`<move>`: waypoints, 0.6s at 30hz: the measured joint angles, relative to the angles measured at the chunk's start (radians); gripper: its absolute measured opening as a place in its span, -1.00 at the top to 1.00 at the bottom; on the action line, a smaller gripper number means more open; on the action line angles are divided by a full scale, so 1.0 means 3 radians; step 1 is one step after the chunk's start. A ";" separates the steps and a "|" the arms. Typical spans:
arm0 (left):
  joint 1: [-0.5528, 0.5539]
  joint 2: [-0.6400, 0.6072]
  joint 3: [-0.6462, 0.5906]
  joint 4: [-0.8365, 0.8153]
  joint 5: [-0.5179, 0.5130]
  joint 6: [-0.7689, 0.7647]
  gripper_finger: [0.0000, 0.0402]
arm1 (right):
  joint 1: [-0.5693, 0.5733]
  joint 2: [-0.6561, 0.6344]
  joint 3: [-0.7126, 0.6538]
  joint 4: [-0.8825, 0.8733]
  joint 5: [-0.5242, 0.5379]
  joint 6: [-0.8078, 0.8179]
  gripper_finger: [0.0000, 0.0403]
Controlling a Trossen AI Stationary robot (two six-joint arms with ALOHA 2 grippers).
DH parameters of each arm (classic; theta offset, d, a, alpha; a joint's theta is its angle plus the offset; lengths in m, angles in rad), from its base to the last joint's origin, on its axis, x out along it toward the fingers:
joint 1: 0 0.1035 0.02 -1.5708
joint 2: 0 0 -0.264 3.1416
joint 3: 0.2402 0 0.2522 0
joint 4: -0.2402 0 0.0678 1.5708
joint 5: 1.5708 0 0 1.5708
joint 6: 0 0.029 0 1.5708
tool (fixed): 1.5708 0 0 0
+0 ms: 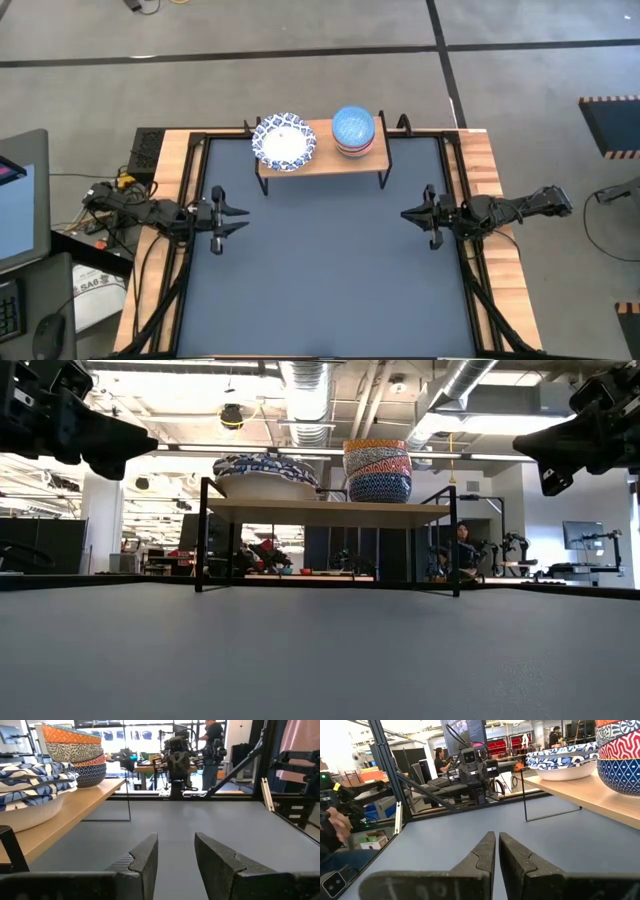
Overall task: Place and stack bowls onto a shelf
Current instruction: Return to Home Position
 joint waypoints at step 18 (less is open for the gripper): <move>0.0000 0.0000 0.0000 0.0003 0.0001 -0.0005 0.42 | 0.0000 0.0000 0.0000 0.0000 -0.0001 0.0000 0.74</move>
